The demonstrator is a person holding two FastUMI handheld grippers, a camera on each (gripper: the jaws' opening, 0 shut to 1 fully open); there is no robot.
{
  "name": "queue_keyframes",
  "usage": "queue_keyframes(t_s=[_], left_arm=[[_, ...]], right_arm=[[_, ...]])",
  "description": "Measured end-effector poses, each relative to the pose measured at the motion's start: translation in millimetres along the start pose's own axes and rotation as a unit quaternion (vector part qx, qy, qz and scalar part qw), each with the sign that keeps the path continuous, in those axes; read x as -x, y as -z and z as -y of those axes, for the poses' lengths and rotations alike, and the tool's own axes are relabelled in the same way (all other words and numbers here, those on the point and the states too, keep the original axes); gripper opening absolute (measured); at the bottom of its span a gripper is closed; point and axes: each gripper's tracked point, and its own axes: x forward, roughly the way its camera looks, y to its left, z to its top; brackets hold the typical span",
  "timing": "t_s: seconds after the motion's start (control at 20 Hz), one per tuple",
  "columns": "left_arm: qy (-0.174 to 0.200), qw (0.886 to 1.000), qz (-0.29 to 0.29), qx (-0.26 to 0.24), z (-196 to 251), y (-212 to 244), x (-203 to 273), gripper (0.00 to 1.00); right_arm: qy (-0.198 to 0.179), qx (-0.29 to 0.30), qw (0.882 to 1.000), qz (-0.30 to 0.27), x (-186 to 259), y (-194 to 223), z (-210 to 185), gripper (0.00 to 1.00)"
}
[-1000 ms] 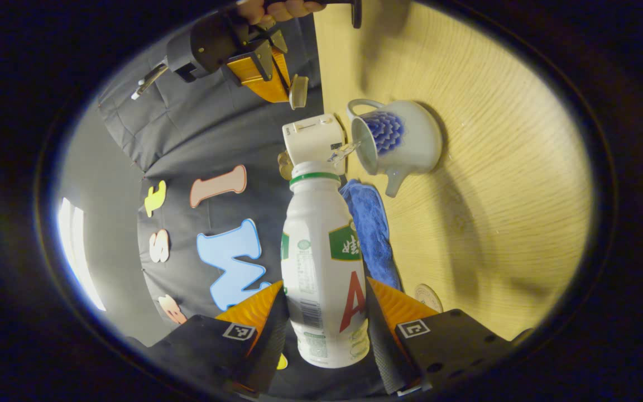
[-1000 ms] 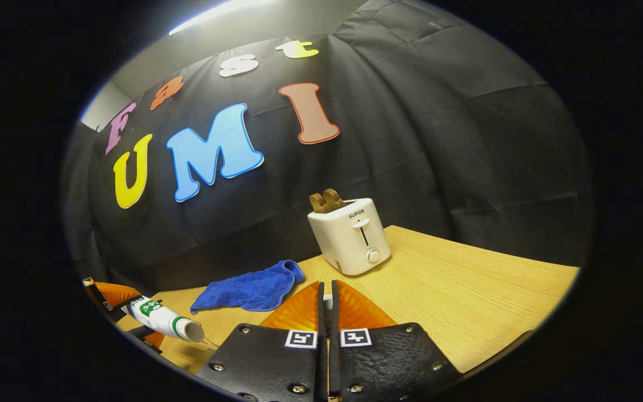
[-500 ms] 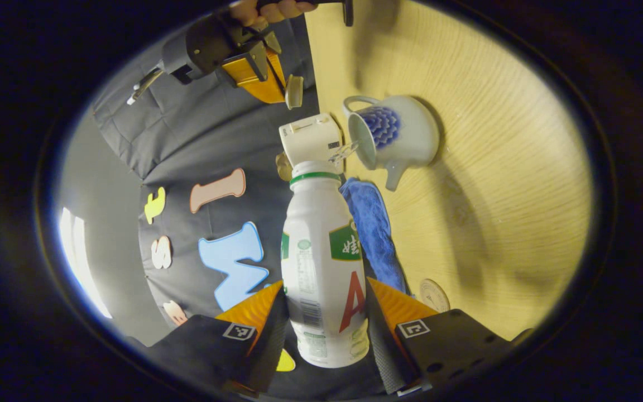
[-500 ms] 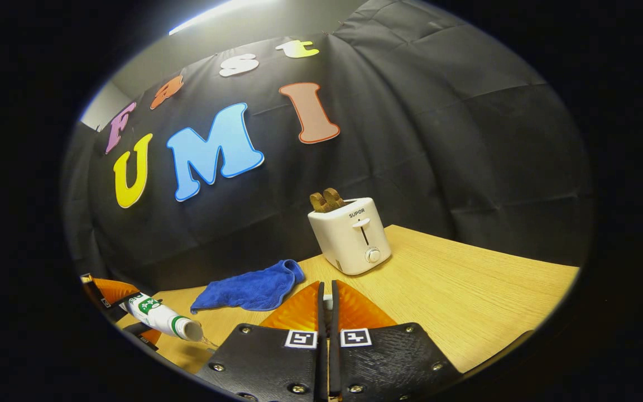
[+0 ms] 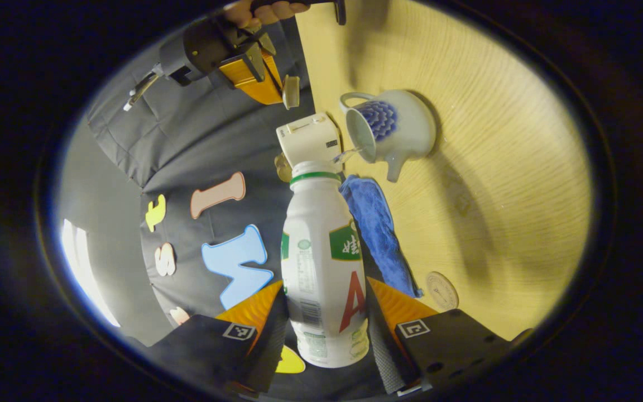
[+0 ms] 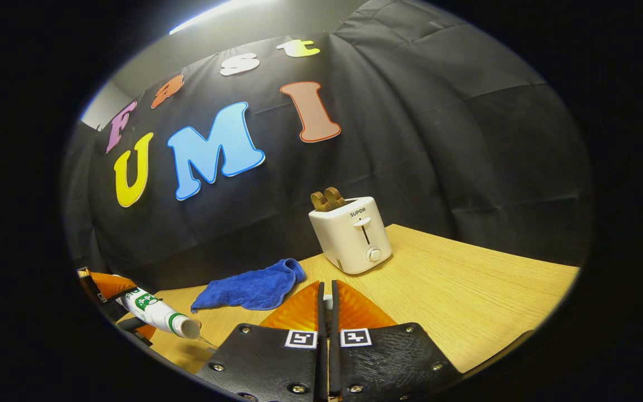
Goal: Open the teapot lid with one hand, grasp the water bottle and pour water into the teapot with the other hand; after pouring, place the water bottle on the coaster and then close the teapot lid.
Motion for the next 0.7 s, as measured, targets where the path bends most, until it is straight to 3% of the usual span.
queue_keyframes(t_s=[0.25, 0.3, 0.7], left_arm=[[0.0, 1.0, 0.005, -0.016, -2.6, 0.2, -0.2, 0.83], [0.001, 1.0, 0.006, -0.02, -2.4, -0.7, -0.2, 0.77], [0.003, 0.999, 0.016, -0.046, -8.1, -3.6, -0.6, 0.77]], right_arm=[[-0.002, -0.002, 1.0, -0.001, 0.5, 0.5, -0.6, 0.01], [-0.002, -0.002, 1.0, -0.001, 0.5, 0.0, -1.1, 0.01], [-0.004, -0.002, 1.0, -0.001, 0.9, -0.5, -1.8, 0.01]])
